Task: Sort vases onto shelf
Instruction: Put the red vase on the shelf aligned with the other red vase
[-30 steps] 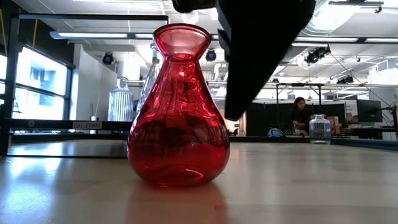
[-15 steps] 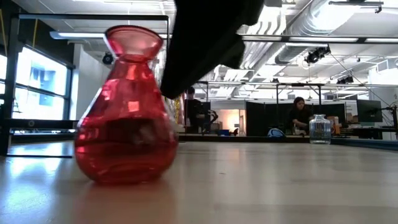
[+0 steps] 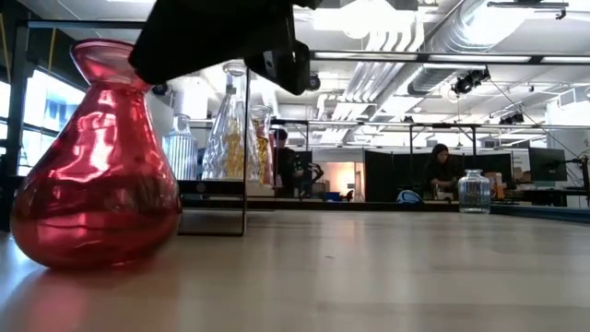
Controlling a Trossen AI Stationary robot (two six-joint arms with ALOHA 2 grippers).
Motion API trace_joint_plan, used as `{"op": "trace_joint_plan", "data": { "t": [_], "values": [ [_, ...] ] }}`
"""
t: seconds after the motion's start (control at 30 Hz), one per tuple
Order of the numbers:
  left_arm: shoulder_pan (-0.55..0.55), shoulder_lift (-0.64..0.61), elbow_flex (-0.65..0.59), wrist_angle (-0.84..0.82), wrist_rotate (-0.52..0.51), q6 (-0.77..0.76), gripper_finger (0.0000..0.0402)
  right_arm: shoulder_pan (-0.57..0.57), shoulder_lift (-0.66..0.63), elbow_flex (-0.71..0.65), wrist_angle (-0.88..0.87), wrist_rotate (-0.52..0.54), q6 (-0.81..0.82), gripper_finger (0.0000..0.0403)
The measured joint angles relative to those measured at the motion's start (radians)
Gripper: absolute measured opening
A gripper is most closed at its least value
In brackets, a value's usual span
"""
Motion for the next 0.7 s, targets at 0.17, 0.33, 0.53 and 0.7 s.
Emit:
{"op": "trace_joint_plan", "data": {
  "t": [0.17, 0.33, 0.53, 0.7],
  "values": [
    [0.0, 0.0, 0.0, 0.001, 0.0, -0.008, 0.0, 0.005, 0.009, 0.001, 0.017, -0.008, 0.011, 0.0],
    [0.0, 0.0, 0.0, 0.001, 0.0, -0.008, 0.0, -0.003, 0.03, 0.001, 0.105, -0.004, 0.016, 0.0],
    [0.0, 0.0, 0.0, 0.001, 0.008, -0.042, 0.0, -0.002, 0.036, 0.001, 0.049, 0.002, 0.047, 0.0],
    [-0.001, 0.0, 0.0, 0.0, 0.036, -0.061, 0.0, 0.032, 0.037, 0.001, 0.008, -0.026, 0.093, 0.0]
  ]
}}
